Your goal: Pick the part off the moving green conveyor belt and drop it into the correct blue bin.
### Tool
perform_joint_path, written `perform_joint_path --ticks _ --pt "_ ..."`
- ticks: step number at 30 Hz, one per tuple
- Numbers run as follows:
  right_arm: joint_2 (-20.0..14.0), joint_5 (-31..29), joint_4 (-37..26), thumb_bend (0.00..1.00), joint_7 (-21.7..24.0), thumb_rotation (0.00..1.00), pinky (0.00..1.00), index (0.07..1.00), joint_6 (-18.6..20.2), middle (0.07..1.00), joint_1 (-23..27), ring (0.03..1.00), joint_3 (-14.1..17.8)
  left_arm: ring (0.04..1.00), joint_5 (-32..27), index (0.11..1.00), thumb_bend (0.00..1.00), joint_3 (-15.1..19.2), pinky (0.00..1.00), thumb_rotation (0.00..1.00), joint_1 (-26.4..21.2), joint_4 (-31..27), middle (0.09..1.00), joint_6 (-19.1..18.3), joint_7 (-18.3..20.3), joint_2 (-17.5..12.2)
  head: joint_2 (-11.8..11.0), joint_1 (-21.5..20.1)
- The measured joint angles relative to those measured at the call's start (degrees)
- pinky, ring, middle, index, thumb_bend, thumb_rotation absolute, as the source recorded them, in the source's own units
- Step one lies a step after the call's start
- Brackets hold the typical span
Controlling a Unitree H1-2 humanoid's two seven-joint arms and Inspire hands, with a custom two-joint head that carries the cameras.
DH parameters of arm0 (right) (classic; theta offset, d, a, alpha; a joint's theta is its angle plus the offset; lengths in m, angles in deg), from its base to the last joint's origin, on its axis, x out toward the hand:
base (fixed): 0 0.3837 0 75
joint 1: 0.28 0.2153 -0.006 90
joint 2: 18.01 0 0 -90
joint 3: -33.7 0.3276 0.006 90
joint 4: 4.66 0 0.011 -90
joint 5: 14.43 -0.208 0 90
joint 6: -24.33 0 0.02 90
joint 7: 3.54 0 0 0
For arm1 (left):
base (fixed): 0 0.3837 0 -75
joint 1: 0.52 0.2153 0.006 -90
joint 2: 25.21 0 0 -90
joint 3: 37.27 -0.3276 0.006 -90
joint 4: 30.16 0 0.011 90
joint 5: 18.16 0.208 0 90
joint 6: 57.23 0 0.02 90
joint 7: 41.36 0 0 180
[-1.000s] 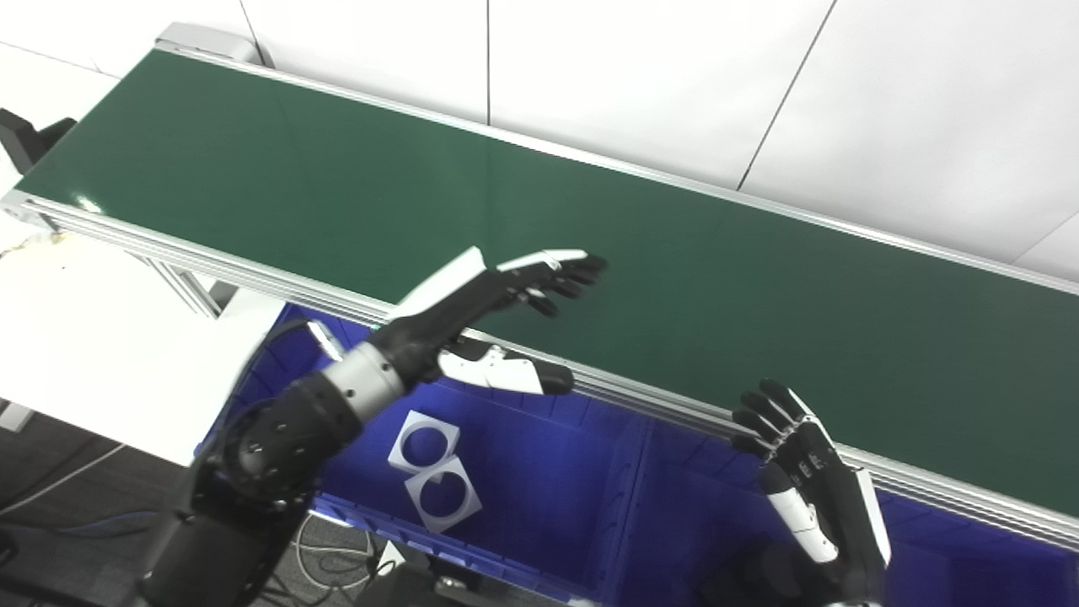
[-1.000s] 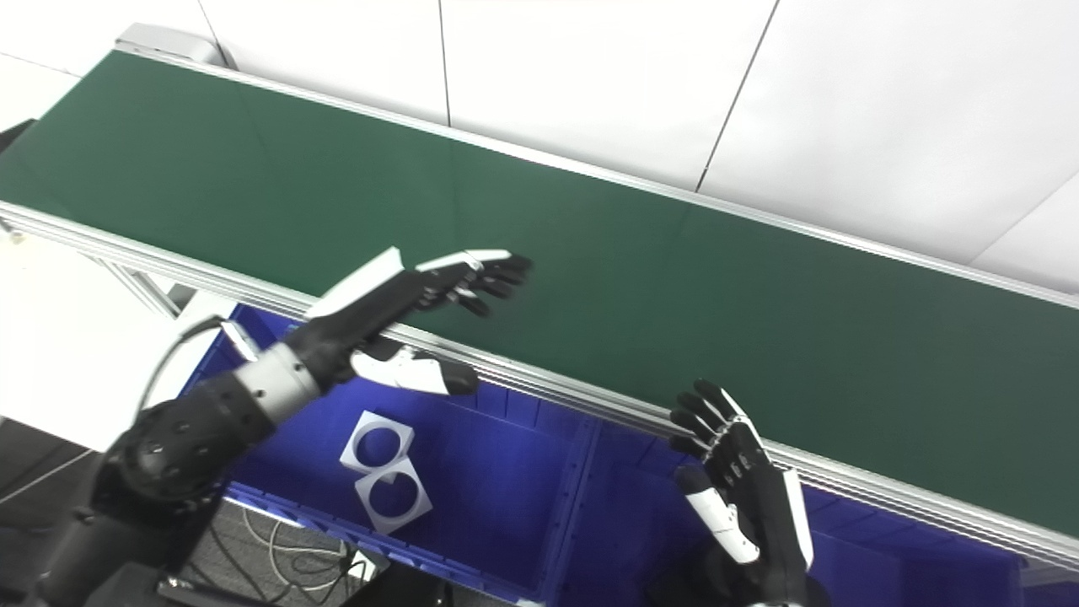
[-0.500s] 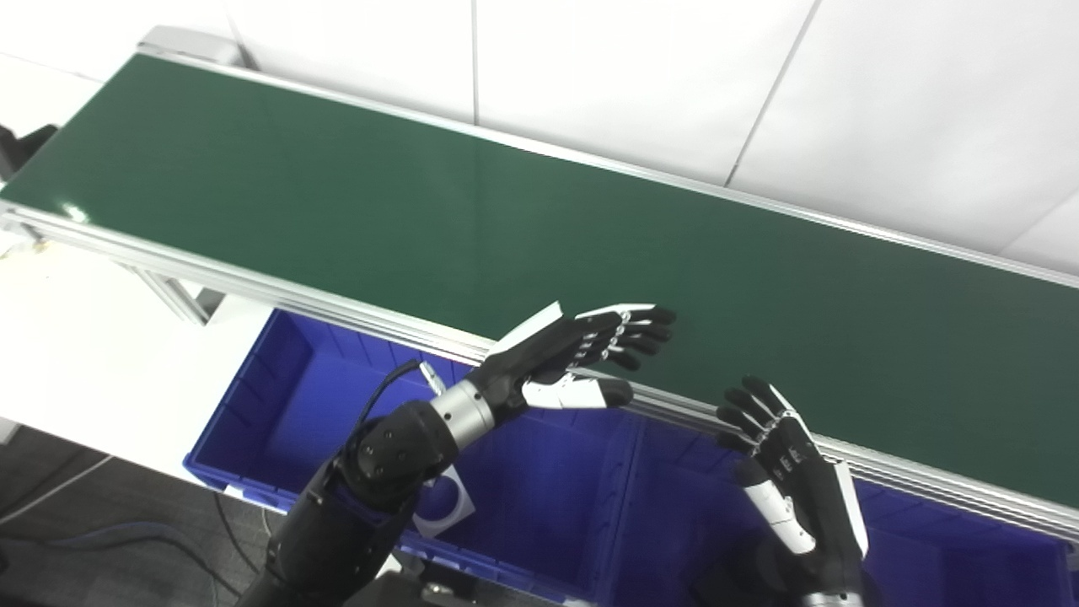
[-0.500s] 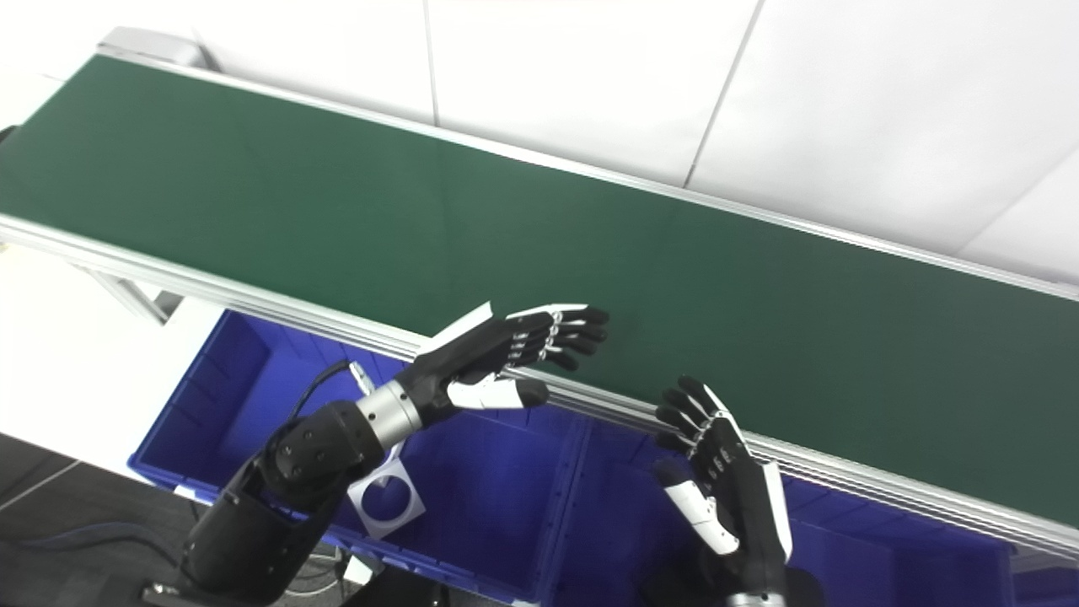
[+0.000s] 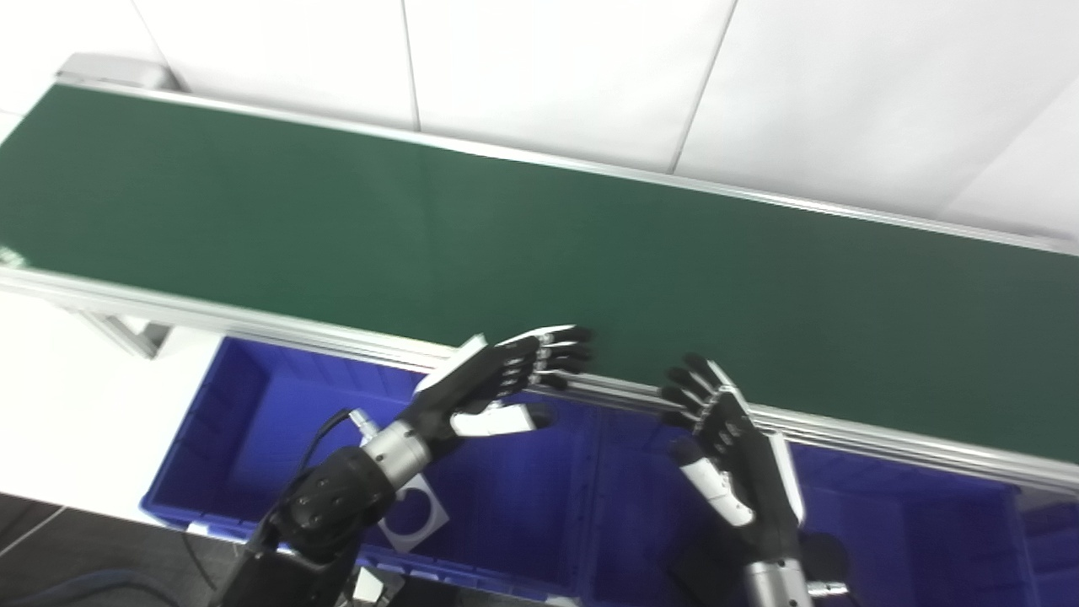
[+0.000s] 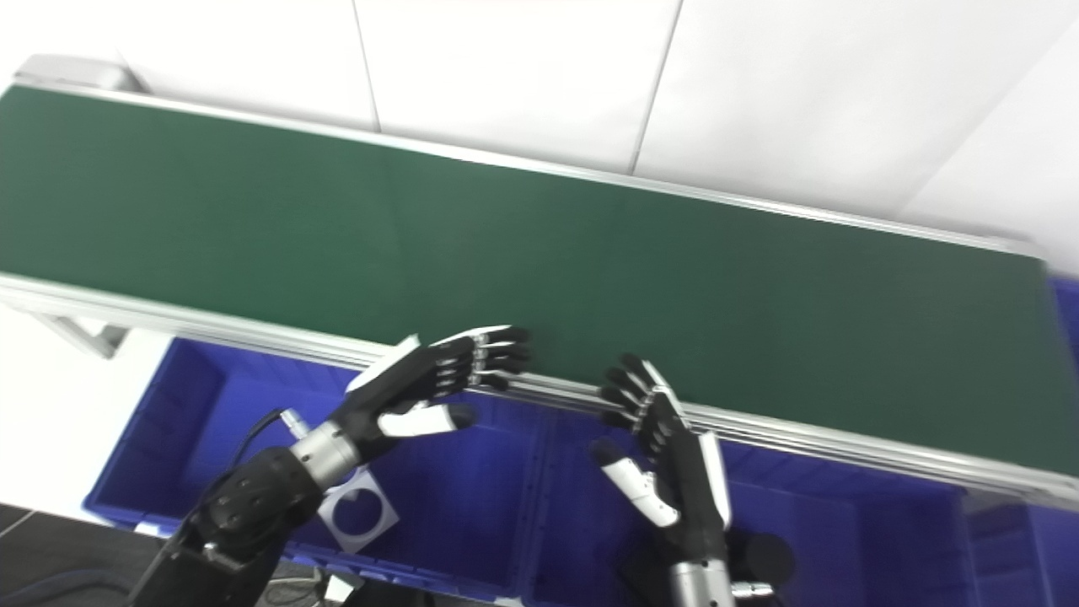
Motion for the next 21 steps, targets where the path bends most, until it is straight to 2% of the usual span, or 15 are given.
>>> perform_joint_path --ticks 3,7,9,11,15,21 --pt "0.42 0.87 0.1 0.78 -0.51 0.63 0.71 0.896 -0.11 0.844 0.0 0.796 -0.17 0.816 -0.89 0.846 0.9 0.44 0.78 0.62 -0.01 1.09 0.828 1.13 0.09 -0.31 0.17 -2.89" --pt "0.66 1.47 0.63 0.77 -0.54 0.62 0.71 0.902 -0.57 0.847 0.03 0.799 -0.68 0.817 -2.08 0.847 0.9 0.71 0.78 0.6 0.0 1.93 0.828 1.94 0.52 -0.71 0.35 -4.66" --pt "0.85 1.88 0.87 0.78 -0.63 0.63 0.71 0.905 -0.67 0.847 0.08 0.798 -0.87 0.819 -2.64 0.847 0.9 1.12 0.78 0.59 -0.05 3.11 0.829 3.14 0.67 -0.89 0.35 -8.25" --pt "1.12 2.27 1.24 0.78 -0.82 0.63 0.71 0.909 -0.72 0.846 0.2 0.794 -1.07 0.824 -3.39 0.851 0.9 1.63 0.79 0.58 -0.04 4.06 0.832 3.69 0.8 -1.26 0.26 -9.31" --pt "1.7 3.26 2.34 0.78 -1.71 0.65 0.7 0.909 -0.73 0.841 0.6 0.787 -1.56 0.823 -4.95 0.85 0.91 2.63 0.79 0.56 -0.13 5.42 0.83 4.53 1.79 -2.29 0.26 -9.15" --pt "1.73 3.9 2.58 0.79 -2.15 0.63 0.71 0.904 -0.74 0.836 1.13 0.785 -1.89 0.824 -5.14 0.847 0.92 2.83 0.8 0.54 -0.2 5.8 0.832 5.76 2.01 -2.24 0.35 -8.09"
